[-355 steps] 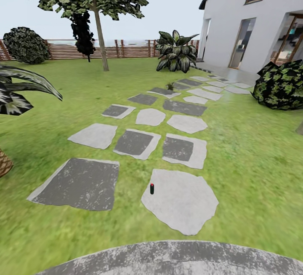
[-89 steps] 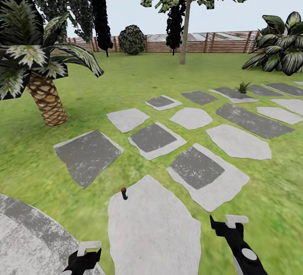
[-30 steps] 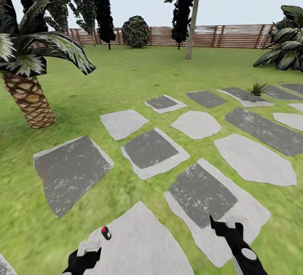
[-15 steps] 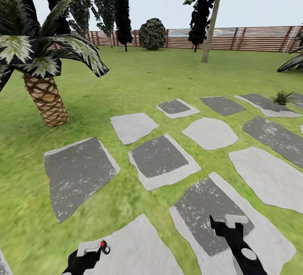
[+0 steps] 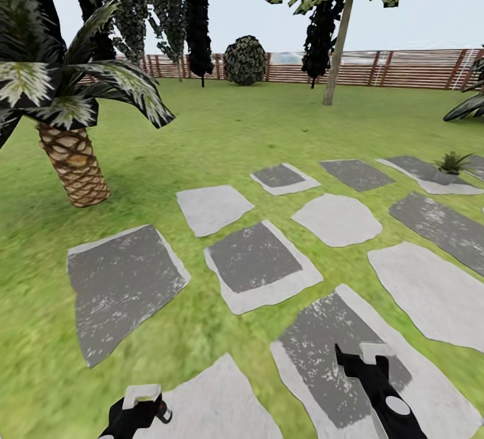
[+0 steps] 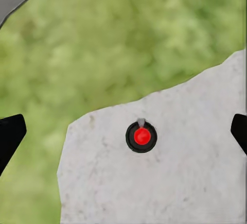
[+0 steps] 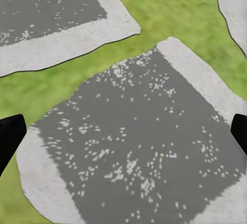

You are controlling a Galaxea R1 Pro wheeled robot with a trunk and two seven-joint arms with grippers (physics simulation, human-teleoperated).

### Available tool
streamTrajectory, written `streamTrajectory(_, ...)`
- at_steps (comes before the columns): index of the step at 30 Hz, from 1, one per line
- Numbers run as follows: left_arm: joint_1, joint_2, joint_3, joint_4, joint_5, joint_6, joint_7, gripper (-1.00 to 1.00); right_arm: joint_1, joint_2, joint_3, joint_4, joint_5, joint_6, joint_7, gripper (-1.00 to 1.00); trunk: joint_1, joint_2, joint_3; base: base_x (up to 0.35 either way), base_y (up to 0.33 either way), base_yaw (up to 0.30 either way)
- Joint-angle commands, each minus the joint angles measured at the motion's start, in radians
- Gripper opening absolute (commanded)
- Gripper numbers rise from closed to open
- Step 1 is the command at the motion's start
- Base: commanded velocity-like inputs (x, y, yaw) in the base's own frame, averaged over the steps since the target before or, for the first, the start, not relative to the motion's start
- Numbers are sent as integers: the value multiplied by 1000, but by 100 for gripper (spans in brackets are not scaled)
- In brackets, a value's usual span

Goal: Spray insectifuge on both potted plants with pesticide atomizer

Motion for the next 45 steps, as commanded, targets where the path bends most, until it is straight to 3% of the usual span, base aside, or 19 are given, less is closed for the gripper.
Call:
streamTrajectory(1, 0, 0, 0, 1, 5, -4, 1, 100, 0, 0, -1, 1, 5, -3, 0, 100, 0, 0, -1, 184, -68, 0)
streamTrajectory(18, 1, -3, 0, 1, 5, -6, 1, 100, 0, 0, -1, 0, 5, -3, 1, 100, 0, 0, -1, 28, -17, 0)
streamTrajectory(31, 1, -2, 1, 1, 5, -6, 1, 100, 0, 2, -1, -1, 5, -3, 0, 100, 0, 0, -1, 2, -194, 1)
streamTrajectory(40, 1, 0, -1, 0, 5, -8, 1, 100, 0, 2, 0, -12, 5, -3, 0, 100, 0, 0, -1, 0, -18, 174)
streamTrajectory(45, 4, 4, 0, 6, 4, -85, 2, 100, 0, 2, 1, -34, 5, -2, 0, 100, 12, -21, -10, 0, -1, 48)
